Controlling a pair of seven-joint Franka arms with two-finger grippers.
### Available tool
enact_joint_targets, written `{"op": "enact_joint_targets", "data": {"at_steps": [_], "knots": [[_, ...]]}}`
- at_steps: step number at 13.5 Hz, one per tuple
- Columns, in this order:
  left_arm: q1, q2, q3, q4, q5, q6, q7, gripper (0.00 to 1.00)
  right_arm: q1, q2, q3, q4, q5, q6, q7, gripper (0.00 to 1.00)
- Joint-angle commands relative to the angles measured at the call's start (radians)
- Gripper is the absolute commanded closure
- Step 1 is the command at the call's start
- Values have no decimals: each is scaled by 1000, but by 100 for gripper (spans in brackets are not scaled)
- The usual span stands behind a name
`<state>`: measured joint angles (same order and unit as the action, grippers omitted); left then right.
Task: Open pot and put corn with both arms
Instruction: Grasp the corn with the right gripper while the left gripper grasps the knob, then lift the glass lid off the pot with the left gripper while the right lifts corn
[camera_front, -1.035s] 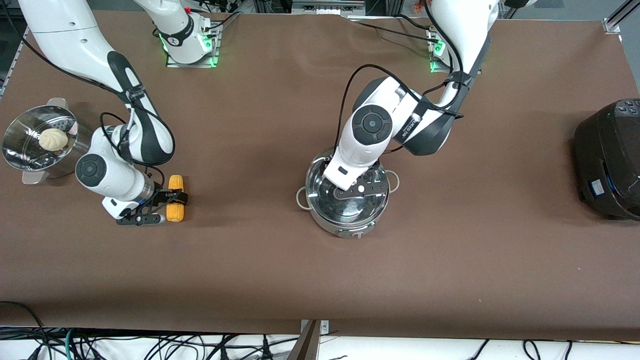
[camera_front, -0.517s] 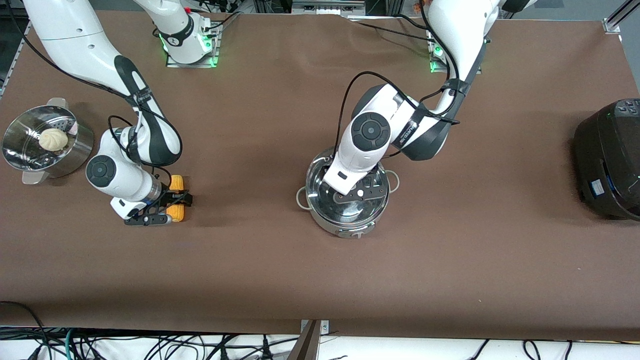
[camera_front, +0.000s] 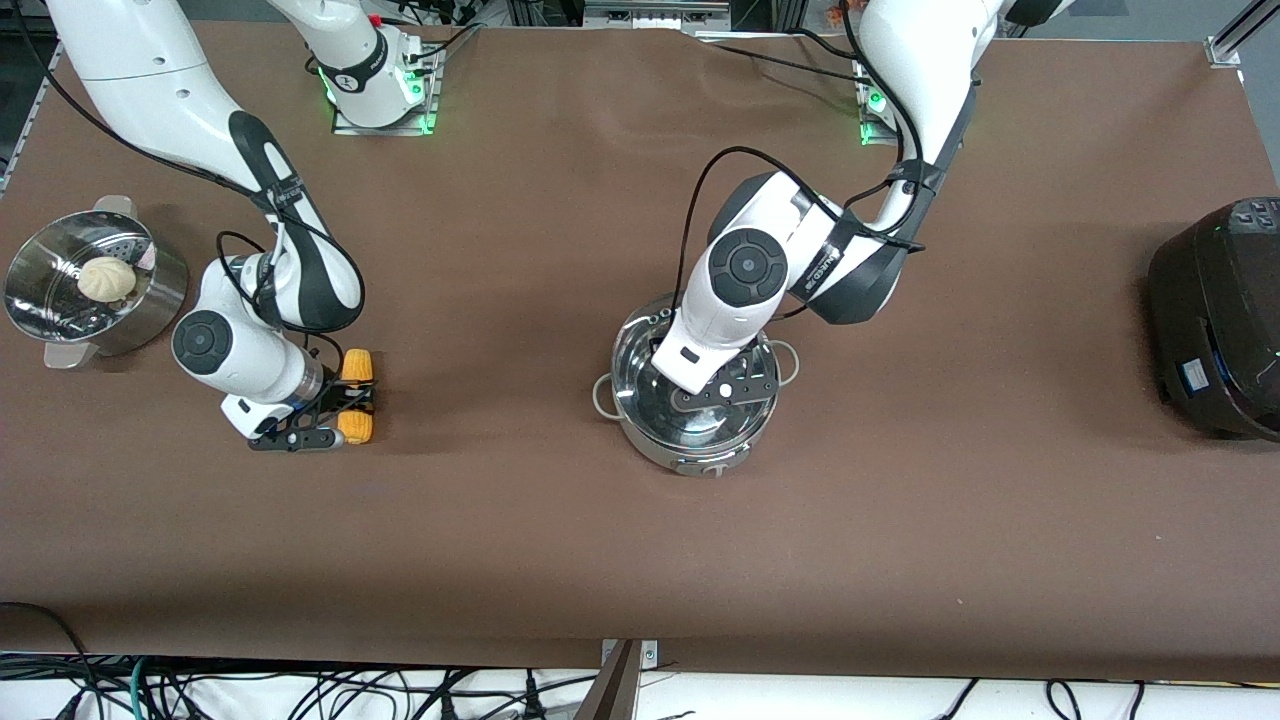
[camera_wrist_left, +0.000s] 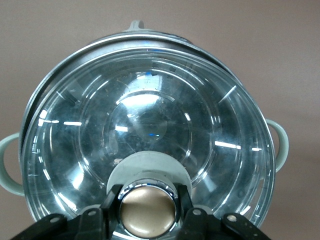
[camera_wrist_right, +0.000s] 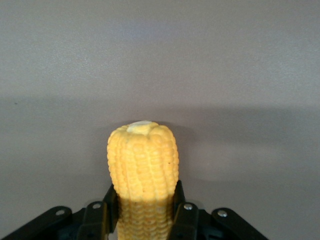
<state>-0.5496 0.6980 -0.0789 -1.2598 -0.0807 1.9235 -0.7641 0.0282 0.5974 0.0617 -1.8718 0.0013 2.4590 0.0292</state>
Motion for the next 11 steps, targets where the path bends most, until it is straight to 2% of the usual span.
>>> {"op": "enact_joint_targets", "data": {"at_steps": [1,2,4,8,11], "knots": [[2,5,5,23,-19,-9,20,95,-2,-17,15,3,11,6,-9,75],[4,2,5,25,-17,-15,19,100,-2,-28,20,3,11,5,-11,75],[5,-15,8,28,-8,-33,20,100,-2,-56,21,14,11,-24,-11,75],[14,-70,19,36,-13,-167,16,100,-4,-79,20,63,9,-84,-17,75],[111,-113,16,36,-10,-195,43,100,-2,-113,21,132,9,-197,-11,75]]}}
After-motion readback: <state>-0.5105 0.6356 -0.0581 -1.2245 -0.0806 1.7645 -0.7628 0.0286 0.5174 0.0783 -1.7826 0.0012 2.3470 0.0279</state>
